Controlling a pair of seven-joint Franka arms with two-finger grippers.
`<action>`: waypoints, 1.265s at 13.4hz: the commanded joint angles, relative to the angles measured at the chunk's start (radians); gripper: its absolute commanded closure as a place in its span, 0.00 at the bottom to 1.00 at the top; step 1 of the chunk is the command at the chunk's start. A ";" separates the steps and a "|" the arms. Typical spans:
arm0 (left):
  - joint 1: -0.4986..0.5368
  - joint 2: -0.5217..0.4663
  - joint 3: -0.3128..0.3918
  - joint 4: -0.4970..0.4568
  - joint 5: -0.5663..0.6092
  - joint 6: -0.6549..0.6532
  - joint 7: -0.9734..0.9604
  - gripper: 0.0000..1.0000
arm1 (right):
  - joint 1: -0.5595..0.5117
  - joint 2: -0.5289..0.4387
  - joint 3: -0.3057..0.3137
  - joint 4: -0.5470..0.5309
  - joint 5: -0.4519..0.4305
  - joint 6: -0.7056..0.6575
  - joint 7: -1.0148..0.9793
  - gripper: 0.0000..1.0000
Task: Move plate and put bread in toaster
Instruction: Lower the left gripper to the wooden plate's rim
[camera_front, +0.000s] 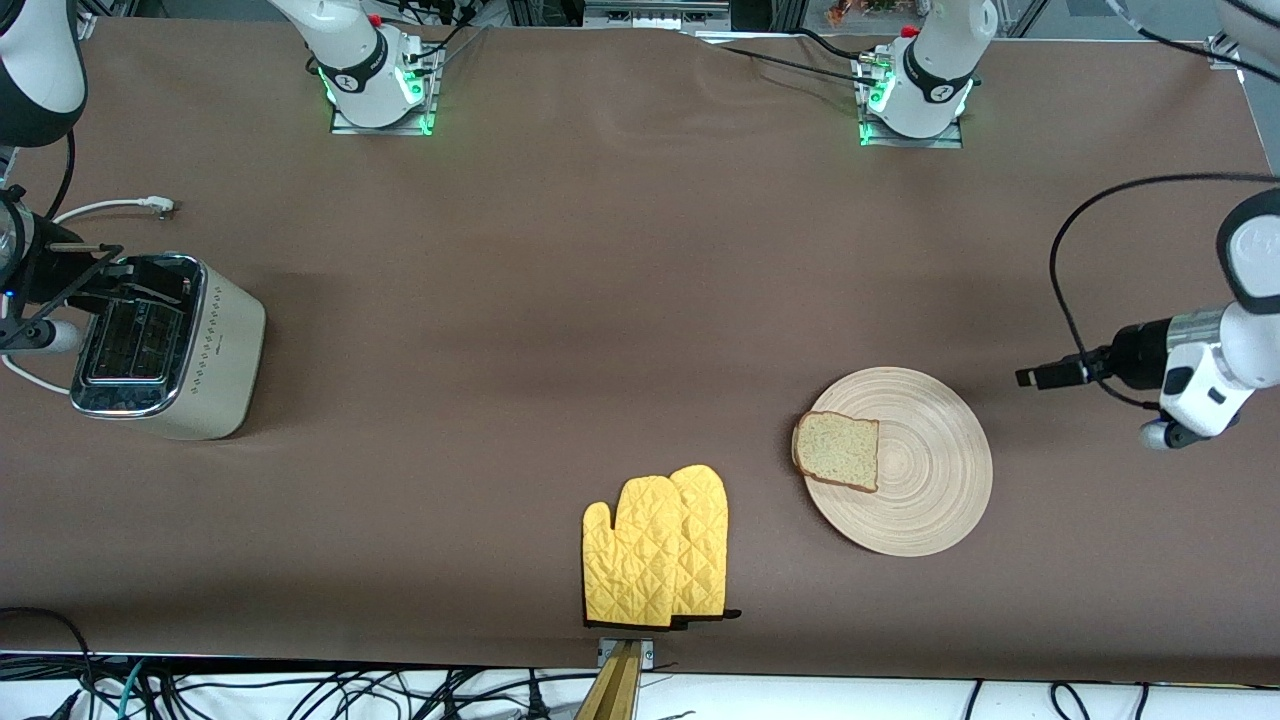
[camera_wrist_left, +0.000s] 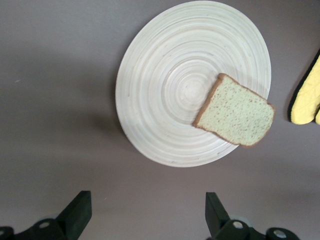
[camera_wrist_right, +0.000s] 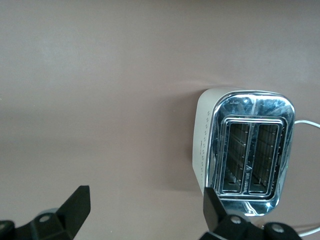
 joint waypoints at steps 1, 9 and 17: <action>0.044 0.070 -0.006 0.041 -0.147 0.010 0.115 0.00 | 0.002 0.005 0.003 0.009 -0.020 0.010 0.003 0.00; 0.215 0.277 -0.006 0.098 -0.530 0.061 0.555 0.00 | 0.005 0.051 0.005 0.002 -0.015 0.029 0.005 0.00; 0.265 0.397 -0.006 0.002 -0.843 0.063 0.919 0.00 | 0.010 0.063 0.005 0.001 -0.011 0.035 0.005 0.00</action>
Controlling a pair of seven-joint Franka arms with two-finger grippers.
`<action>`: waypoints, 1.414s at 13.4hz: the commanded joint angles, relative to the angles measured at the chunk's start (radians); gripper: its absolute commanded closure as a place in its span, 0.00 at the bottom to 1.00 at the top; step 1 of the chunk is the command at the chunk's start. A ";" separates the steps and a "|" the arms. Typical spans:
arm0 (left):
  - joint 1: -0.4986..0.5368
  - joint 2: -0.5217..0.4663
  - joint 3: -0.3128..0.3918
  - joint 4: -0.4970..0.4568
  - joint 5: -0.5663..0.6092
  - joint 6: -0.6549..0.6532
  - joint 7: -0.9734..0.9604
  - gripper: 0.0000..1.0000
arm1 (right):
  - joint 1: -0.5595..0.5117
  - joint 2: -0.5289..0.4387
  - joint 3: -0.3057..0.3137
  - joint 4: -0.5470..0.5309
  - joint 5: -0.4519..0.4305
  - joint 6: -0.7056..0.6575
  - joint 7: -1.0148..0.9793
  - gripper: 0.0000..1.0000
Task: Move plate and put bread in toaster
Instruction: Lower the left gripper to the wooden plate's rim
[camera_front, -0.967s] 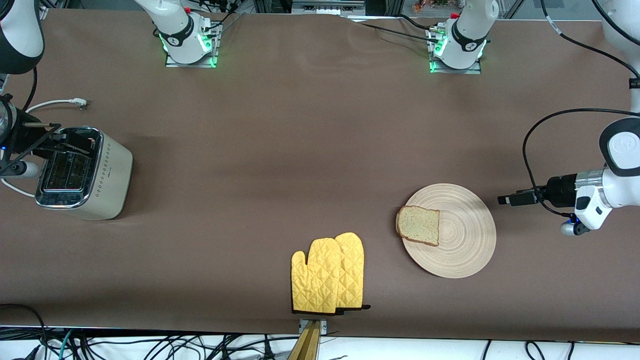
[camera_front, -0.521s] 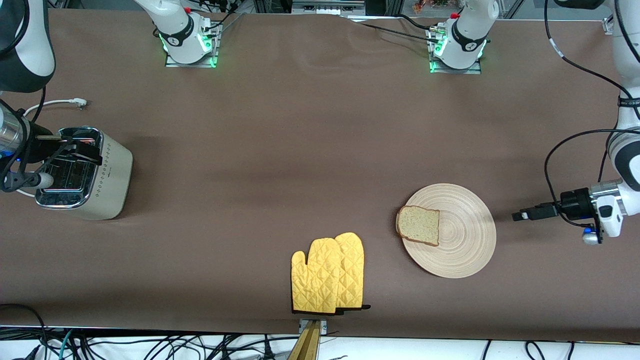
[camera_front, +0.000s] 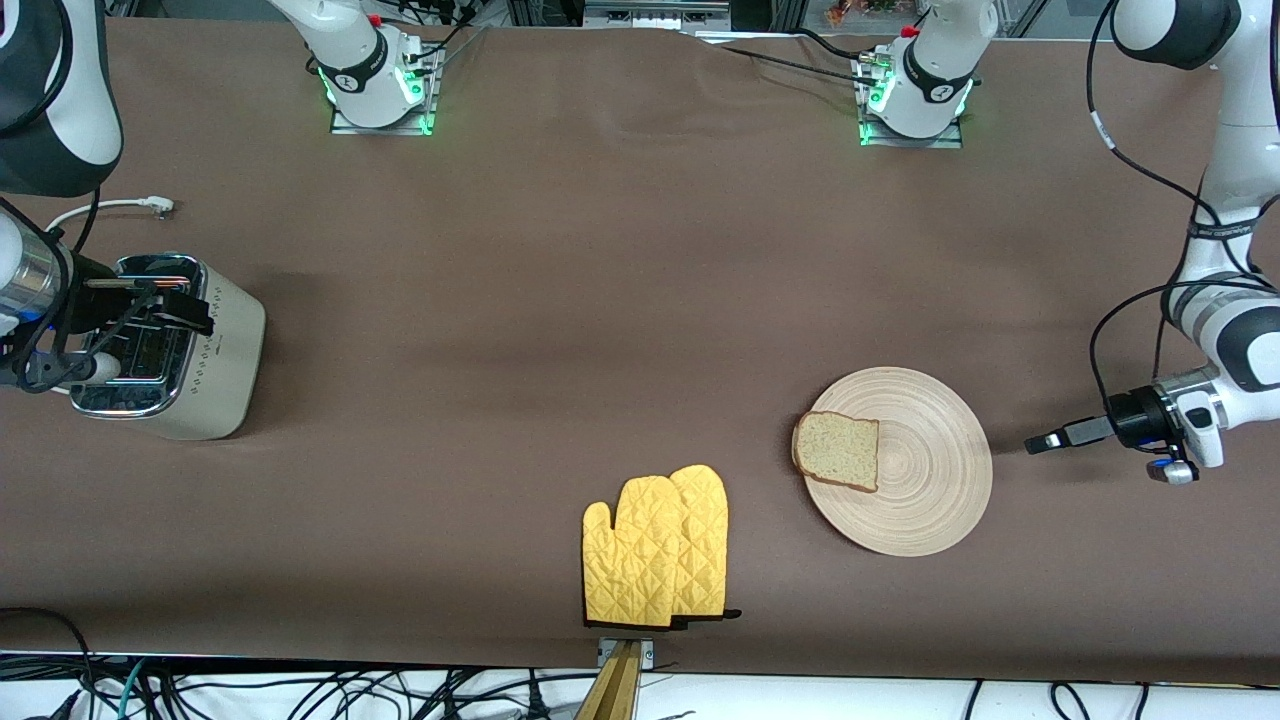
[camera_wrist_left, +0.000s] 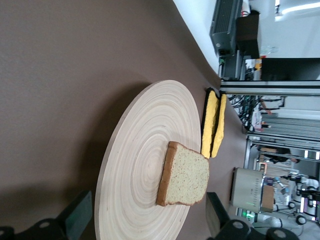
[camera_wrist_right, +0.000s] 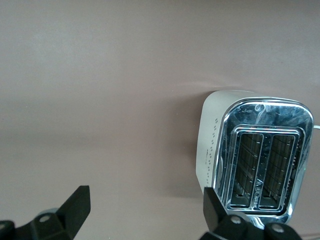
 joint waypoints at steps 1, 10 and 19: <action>0.020 0.029 -0.008 -0.039 -0.099 -0.008 0.149 0.00 | 0.002 -0.003 0.003 0.002 -0.009 0.003 0.005 0.00; -0.019 0.078 -0.013 -0.067 -0.104 -0.005 0.264 0.48 | 0.002 0.003 0.003 0.002 -0.008 0.001 0.005 0.00; -0.019 0.099 -0.011 -0.073 -0.096 0.003 0.304 0.79 | 0.006 0.010 0.003 0.003 -0.008 0.005 0.015 0.00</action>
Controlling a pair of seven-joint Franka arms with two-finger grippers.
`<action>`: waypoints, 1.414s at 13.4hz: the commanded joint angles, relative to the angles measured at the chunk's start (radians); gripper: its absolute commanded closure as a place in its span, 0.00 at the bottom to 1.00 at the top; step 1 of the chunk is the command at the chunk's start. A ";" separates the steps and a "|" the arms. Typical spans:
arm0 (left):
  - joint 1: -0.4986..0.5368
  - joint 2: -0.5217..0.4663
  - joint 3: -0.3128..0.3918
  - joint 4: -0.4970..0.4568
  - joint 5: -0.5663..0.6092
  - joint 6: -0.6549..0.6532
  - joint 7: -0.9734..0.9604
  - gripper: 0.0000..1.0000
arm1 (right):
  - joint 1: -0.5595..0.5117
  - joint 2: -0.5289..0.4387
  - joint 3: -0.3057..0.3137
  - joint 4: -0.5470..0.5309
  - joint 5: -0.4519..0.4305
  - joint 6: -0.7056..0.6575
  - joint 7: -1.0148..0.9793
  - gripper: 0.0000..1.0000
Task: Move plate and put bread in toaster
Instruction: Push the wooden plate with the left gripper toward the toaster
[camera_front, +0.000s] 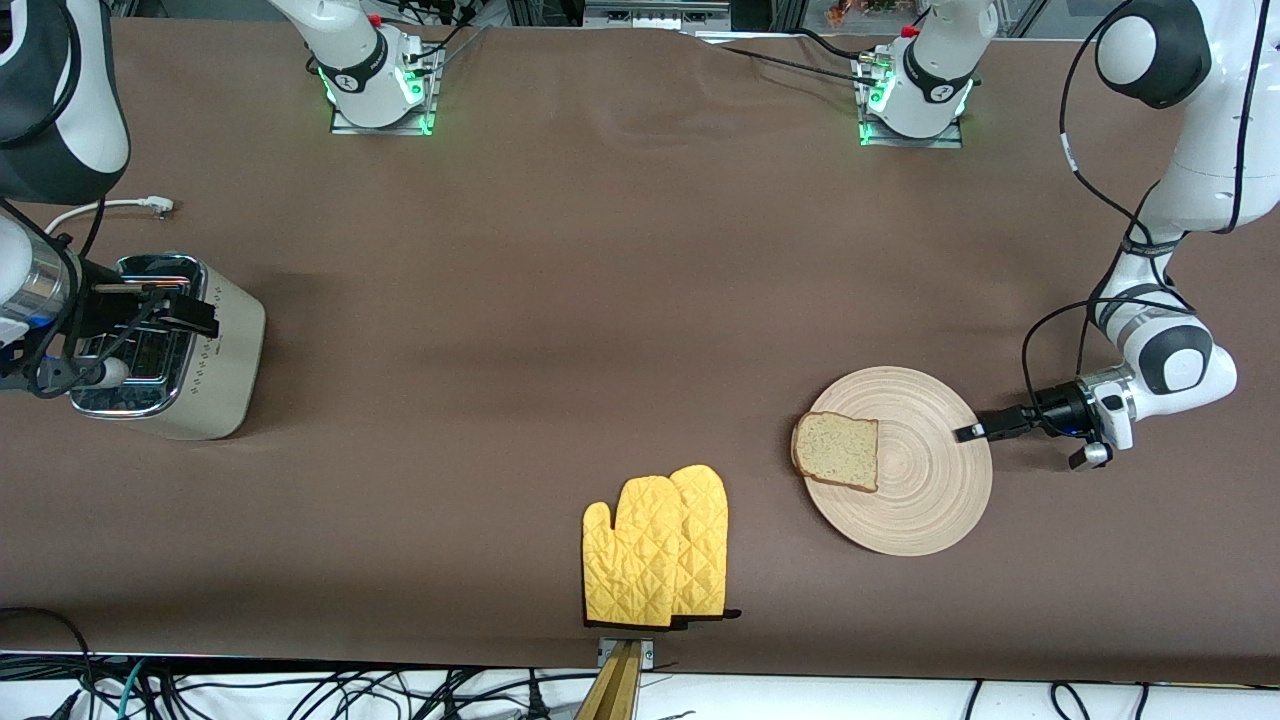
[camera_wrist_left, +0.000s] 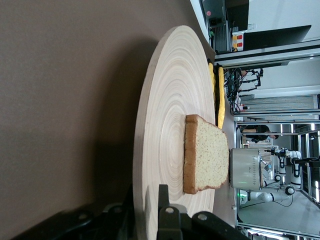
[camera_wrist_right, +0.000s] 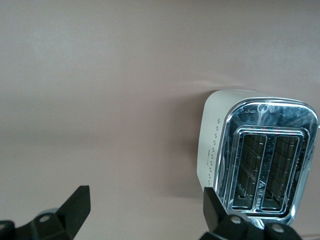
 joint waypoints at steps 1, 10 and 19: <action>-0.002 -0.001 0.002 -0.008 -0.019 0.012 0.036 0.84 | 0.006 -0.001 0.003 0.003 -0.008 0.003 0.015 0.00; -0.016 -0.027 -0.001 0.003 -0.014 0.010 -0.026 1.00 | 0.018 0.008 0.003 0.002 -0.008 0.001 0.015 0.00; -0.159 -0.287 -0.125 -0.291 -0.166 0.235 -0.220 1.00 | 0.015 0.014 0.003 0.000 -0.006 0.001 0.015 0.00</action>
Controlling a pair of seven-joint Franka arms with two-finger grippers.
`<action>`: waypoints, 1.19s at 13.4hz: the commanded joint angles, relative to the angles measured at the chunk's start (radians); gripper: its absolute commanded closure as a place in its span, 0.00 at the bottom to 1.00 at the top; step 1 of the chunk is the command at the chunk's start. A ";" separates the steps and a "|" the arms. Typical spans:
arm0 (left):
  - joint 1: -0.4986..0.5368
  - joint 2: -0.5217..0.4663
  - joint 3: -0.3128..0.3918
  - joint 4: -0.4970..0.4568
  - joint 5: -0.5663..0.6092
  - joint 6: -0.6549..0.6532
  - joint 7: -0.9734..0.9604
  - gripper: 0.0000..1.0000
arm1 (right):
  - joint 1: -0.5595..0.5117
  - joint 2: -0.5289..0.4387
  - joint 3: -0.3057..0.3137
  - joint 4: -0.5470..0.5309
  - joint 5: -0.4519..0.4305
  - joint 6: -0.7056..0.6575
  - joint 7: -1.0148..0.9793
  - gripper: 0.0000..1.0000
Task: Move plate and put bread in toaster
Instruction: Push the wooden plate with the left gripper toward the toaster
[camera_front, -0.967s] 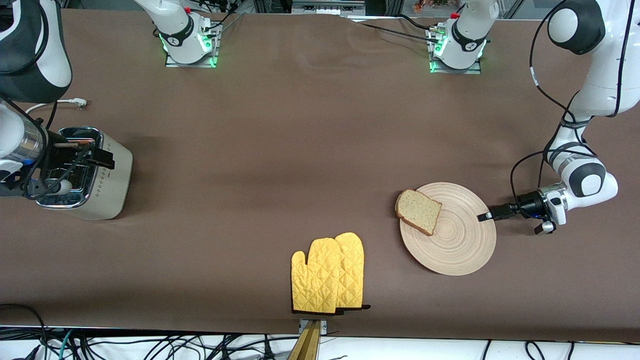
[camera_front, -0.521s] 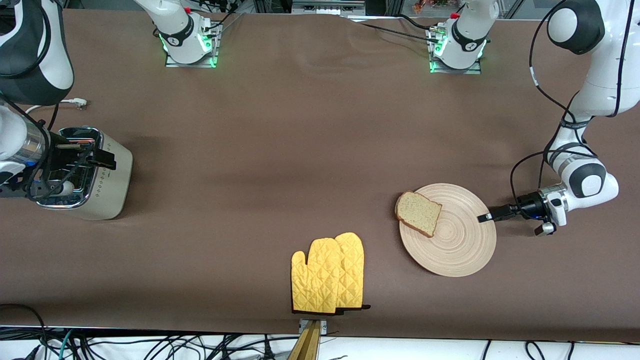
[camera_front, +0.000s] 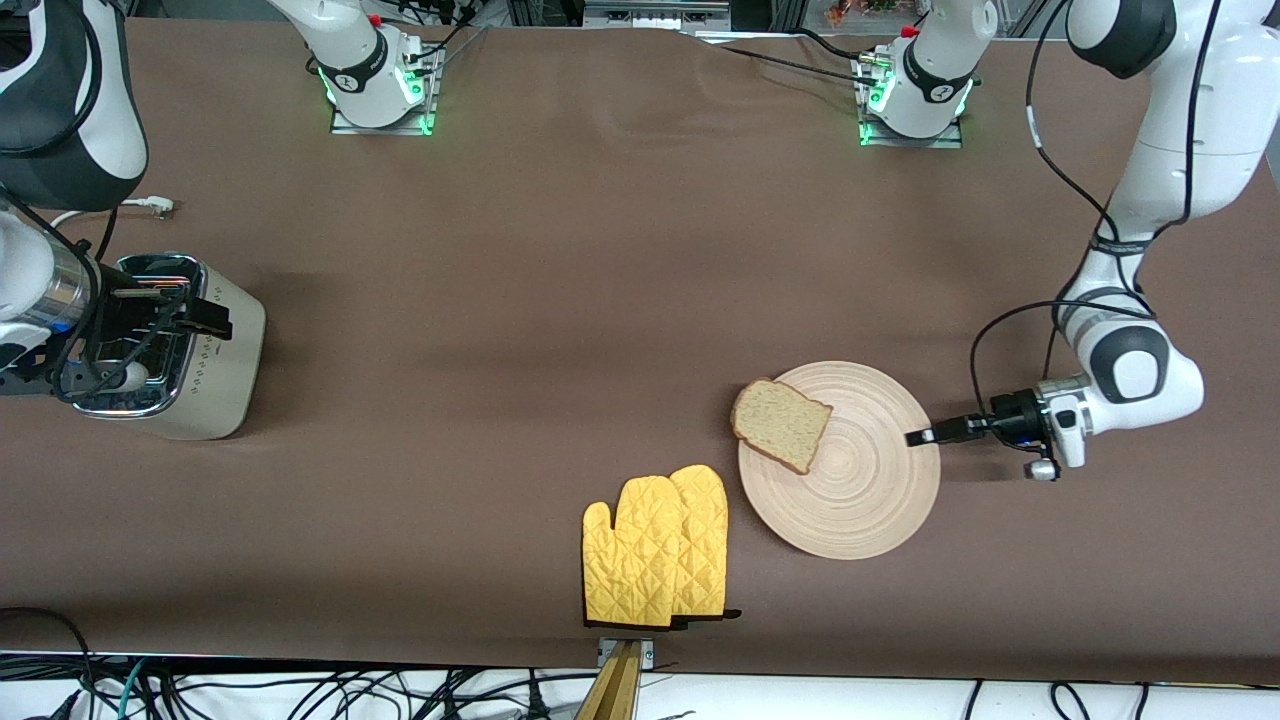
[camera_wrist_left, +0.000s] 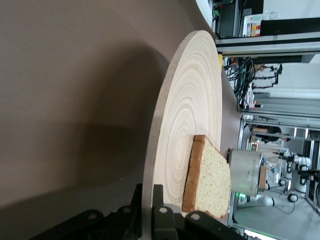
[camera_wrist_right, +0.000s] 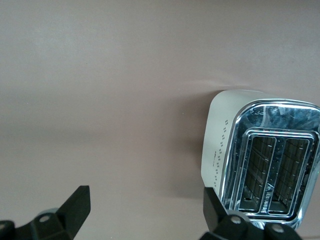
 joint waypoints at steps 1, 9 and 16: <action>0.006 -0.163 -0.097 -0.211 -0.142 0.102 0.005 1.00 | -0.004 0.003 0.003 0.000 -0.006 0.001 0.009 0.00; 0.003 -0.235 -0.403 -0.502 -0.748 0.336 0.499 1.00 | -0.001 0.011 0.003 -0.011 -0.005 0.001 0.012 0.00; -0.130 -0.203 -0.427 -0.509 -0.903 0.486 0.614 1.00 | -0.001 0.071 0.003 -0.011 0.103 0.041 0.010 0.00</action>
